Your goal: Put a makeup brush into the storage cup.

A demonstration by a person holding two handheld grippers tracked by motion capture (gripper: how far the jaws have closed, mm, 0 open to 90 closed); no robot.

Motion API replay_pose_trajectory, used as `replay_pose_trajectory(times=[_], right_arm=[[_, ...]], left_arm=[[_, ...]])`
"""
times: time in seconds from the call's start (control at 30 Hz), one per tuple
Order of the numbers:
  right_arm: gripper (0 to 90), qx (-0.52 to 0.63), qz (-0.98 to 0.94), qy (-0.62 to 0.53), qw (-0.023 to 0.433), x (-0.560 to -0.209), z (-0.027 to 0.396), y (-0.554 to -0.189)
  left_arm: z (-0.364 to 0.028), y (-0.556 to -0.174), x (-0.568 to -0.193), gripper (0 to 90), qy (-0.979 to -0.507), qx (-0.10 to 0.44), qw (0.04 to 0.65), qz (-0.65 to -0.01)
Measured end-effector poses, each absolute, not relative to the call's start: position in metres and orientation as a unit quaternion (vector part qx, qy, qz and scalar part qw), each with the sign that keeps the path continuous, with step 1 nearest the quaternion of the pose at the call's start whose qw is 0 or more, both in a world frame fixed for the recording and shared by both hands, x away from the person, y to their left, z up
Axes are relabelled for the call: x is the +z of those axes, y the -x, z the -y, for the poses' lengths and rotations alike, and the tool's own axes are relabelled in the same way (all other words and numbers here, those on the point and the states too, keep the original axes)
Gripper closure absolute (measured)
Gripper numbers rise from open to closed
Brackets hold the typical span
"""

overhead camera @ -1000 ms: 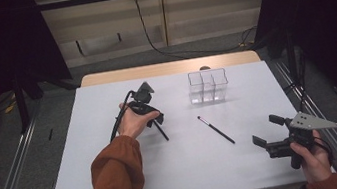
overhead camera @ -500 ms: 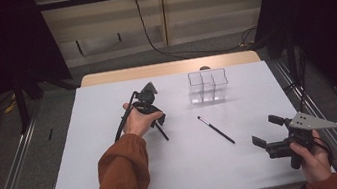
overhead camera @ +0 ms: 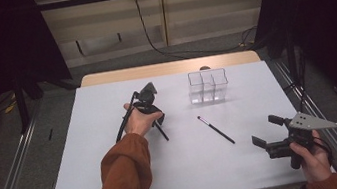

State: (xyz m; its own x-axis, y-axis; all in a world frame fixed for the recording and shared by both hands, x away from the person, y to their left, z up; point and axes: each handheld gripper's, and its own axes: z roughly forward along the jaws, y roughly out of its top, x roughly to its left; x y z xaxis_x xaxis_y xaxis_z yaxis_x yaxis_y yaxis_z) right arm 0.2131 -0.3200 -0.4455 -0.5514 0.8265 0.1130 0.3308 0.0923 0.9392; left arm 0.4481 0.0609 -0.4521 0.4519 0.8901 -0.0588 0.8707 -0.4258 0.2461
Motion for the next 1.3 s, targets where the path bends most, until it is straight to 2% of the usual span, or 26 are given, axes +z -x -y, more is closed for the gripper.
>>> replay_pose_trajectory(times=[0.27,0.43,0.53,0.6,0.63,0.73,0.8,0.9,1.3], right_arm=[[0.0,0.532,-0.701,-0.413,0.233,-0.446,0.32,-0.213],[0.0,0.532,-0.702,-0.412,0.234,-0.446,0.32,-0.213],[0.0,0.533,-0.7,-0.414,0.232,-0.446,0.32,-0.213],[0.0,0.533,-0.7,-0.415,0.233,-0.446,0.32,-0.213],[0.0,0.533,-0.699,-0.416,0.233,-0.446,0.32,-0.213],[0.0,0.533,-0.699,-0.417,0.233,-0.446,0.32,-0.213],[0.0,0.533,-0.699,-0.416,0.233,-0.446,0.32,-0.212],[0.0,0.532,-0.699,-0.416,0.234,-0.446,0.32,-0.213],[0.0,0.532,-0.7,-0.416,0.234,-0.446,0.32,-0.212]], left_arm=[[-0.057,-0.442,-0.451,38.4,-0.846,0.04,0.109,-0.52],[-0.054,-0.44,-0.451,42.9,-0.843,0.05,0.098,-0.527],[-0.054,-0.44,-0.45,49.0,-0.842,0.05,0.091,-0.529],[-0.055,-0.44,-0.45,55.6,-0.844,0.046,0.09,-0.527],[-0.056,-0.441,-0.449,62.2,-0.845,0.045,0.086,-0.525],[-0.057,-0.441,-0.449,66.9,-0.843,0.042,0.088,-0.529],[-0.059,-0.442,-0.449,75.5,-0.842,0.04,0.088,-0.531],[-0.061,-0.442,-0.449,83.4,-0.842,0.033,0.089,-0.532],[-0.065,-0.444,-0.448,84.5,-0.842,0.021,0.099,-0.53]])
